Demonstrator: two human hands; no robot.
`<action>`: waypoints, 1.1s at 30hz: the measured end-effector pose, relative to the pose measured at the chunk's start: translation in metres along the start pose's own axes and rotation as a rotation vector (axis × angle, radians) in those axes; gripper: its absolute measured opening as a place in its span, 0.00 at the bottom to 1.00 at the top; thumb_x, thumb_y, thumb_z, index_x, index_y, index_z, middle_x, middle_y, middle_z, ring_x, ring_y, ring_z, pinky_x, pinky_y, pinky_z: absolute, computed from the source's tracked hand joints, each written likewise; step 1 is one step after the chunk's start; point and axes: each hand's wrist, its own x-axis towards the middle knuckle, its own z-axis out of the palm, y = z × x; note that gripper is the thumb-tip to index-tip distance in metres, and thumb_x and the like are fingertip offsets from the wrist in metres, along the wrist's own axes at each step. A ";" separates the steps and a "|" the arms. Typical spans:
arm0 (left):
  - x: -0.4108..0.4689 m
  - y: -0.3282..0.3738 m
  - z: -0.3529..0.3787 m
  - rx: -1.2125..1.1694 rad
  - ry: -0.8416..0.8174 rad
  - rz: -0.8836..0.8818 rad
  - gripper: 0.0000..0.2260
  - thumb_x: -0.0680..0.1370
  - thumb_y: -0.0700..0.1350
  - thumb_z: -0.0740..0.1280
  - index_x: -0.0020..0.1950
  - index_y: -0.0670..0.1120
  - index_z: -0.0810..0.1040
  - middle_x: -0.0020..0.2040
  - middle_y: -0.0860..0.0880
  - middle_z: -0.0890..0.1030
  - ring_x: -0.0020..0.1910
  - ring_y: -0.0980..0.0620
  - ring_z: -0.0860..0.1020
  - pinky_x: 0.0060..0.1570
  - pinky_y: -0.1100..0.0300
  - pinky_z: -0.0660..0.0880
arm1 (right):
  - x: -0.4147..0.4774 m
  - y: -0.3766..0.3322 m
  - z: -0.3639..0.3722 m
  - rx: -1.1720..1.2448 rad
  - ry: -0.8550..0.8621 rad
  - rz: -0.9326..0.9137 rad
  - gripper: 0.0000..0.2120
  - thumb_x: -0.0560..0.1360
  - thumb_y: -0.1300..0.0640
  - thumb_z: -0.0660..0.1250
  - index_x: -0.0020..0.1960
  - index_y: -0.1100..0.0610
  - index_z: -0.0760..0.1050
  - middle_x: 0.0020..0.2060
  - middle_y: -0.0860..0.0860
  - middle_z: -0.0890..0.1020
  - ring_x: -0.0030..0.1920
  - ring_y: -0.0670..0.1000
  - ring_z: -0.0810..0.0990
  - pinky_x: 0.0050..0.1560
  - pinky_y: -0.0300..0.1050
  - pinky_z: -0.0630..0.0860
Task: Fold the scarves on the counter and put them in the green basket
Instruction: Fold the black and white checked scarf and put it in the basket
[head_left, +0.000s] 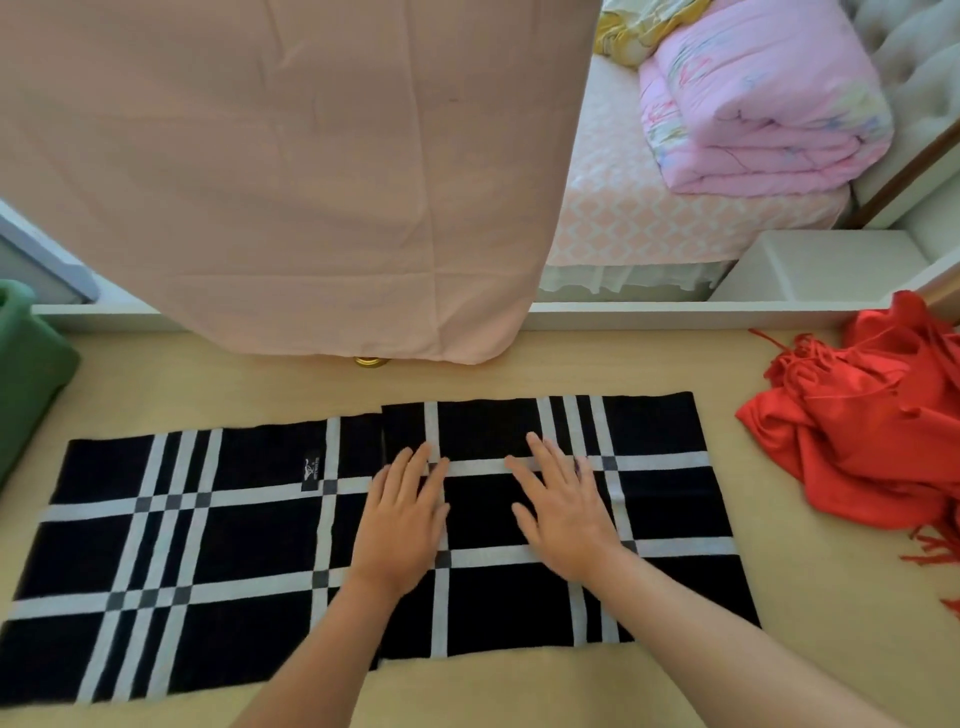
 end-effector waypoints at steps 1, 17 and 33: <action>-0.016 -0.002 0.006 0.003 -0.041 -0.011 0.26 0.82 0.56 0.52 0.79 0.47 0.59 0.80 0.44 0.57 0.78 0.43 0.55 0.73 0.43 0.60 | -0.008 -0.002 0.008 -0.027 -0.016 0.001 0.29 0.82 0.40 0.46 0.81 0.46 0.46 0.80 0.53 0.40 0.80 0.54 0.37 0.77 0.61 0.41; -0.118 -0.006 0.015 0.030 -0.212 0.032 0.33 0.80 0.67 0.47 0.80 0.51 0.54 0.81 0.45 0.51 0.79 0.44 0.48 0.73 0.41 0.50 | -0.130 -0.002 0.036 -0.100 -0.088 0.351 0.34 0.78 0.33 0.37 0.79 0.44 0.33 0.78 0.53 0.30 0.77 0.53 0.28 0.74 0.70 0.40; -0.038 0.159 -0.045 -0.235 -0.259 0.264 0.19 0.82 0.48 0.58 0.74 0.51 0.67 0.69 0.52 0.73 0.65 0.51 0.72 0.64 0.54 0.70 | -0.218 0.075 -0.002 0.070 -0.146 0.479 0.28 0.84 0.48 0.51 0.81 0.46 0.46 0.81 0.48 0.45 0.80 0.51 0.44 0.77 0.54 0.54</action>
